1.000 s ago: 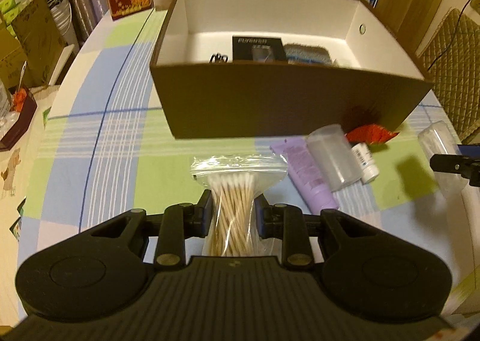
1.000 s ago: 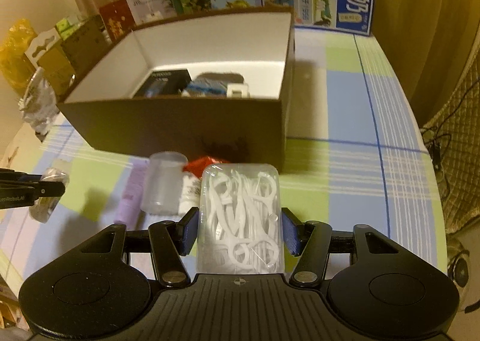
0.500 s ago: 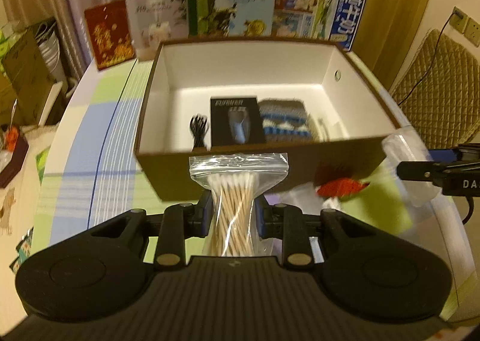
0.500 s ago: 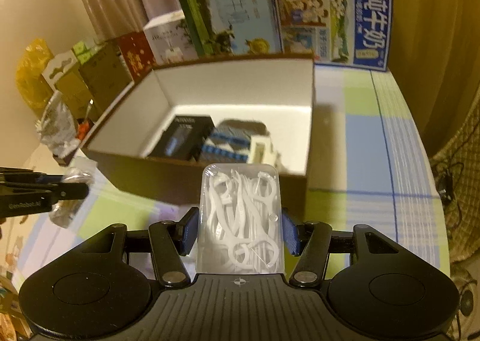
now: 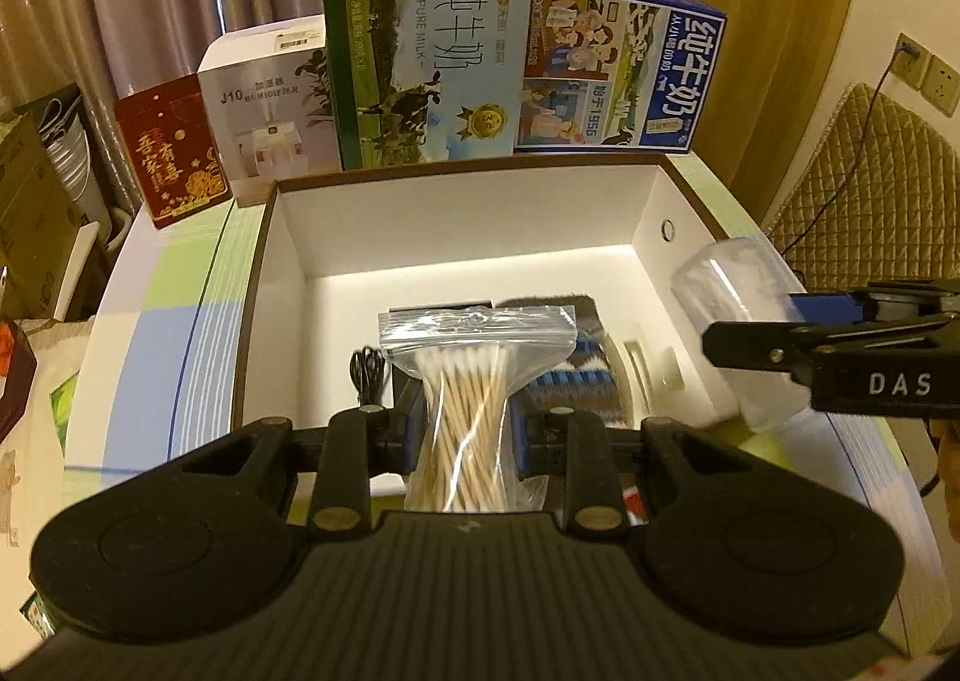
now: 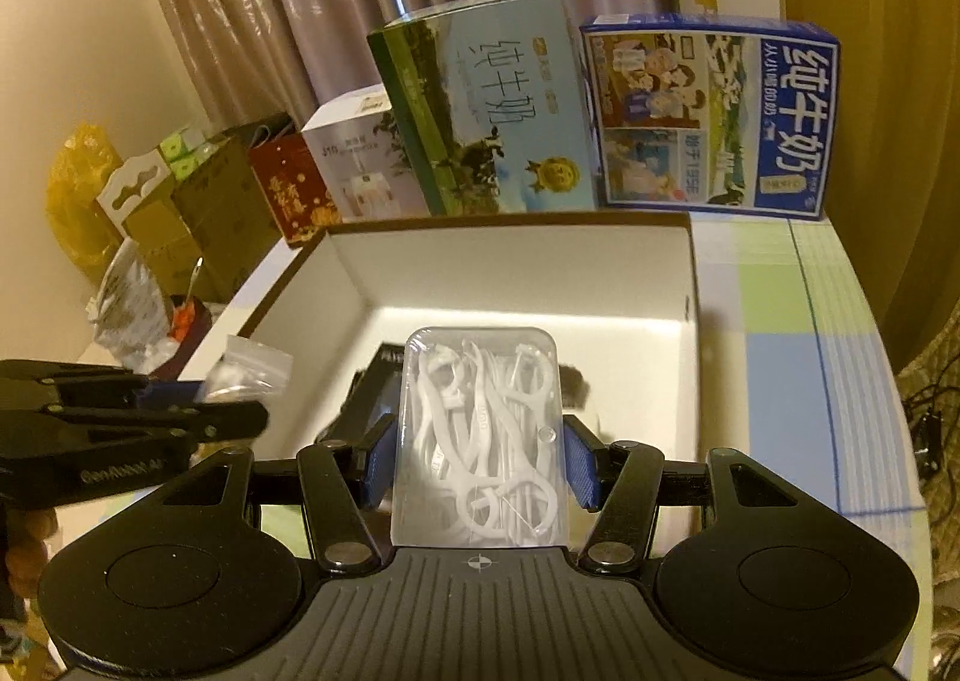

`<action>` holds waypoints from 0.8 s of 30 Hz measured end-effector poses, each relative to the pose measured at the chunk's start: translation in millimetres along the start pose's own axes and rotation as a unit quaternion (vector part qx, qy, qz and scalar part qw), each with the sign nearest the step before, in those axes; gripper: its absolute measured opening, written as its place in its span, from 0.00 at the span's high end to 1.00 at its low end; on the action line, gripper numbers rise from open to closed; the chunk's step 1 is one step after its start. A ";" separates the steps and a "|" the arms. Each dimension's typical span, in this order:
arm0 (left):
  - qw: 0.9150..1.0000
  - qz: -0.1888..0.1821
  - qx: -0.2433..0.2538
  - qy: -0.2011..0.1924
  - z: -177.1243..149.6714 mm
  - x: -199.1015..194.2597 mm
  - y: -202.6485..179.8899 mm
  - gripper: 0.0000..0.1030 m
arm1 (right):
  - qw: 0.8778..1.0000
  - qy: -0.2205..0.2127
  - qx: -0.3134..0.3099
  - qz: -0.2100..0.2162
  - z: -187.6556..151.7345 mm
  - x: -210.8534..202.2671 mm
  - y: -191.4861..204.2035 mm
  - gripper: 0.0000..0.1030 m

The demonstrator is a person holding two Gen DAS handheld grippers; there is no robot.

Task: Organize objects
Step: 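Lift the floss box and cotton swab bag over the cardboard box, then lower the floss box and swab bag into the box and open both grippers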

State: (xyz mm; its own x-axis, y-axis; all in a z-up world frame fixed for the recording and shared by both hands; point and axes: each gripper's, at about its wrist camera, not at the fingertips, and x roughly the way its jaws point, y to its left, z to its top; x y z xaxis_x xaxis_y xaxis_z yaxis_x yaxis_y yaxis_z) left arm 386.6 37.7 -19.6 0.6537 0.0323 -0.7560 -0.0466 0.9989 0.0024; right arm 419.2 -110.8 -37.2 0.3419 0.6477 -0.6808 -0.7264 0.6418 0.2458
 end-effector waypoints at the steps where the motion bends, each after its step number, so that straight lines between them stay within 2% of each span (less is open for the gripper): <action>1: 1.000 0.000 0.003 0.001 4.2 5.4 0.2 0.77 | 1.000 0.000 0.000 -0.001 4.6 6.0 1.3 0.48; 15: 1.000 -0.004 0.012 0.027 55.0 85.7 9.8 0.77 | 0.999 0.021 0.026 -0.033 43.3 81.1 -13.4 0.48; 24: 0.998 0.005 0.012 0.054 71.9 132.5 22.9 0.77 | 0.997 0.044 0.042 -0.046 57.3 128.6 -22.4 0.48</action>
State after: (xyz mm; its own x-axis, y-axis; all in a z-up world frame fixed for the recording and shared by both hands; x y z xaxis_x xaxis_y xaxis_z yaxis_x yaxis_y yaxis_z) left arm 526.4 67.3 -72.7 0.5684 0.0400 -0.8218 -0.0335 0.9991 0.0254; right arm 513.6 -18.4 -90.7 0.3487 0.5485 -0.7600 -0.6408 0.7312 0.2337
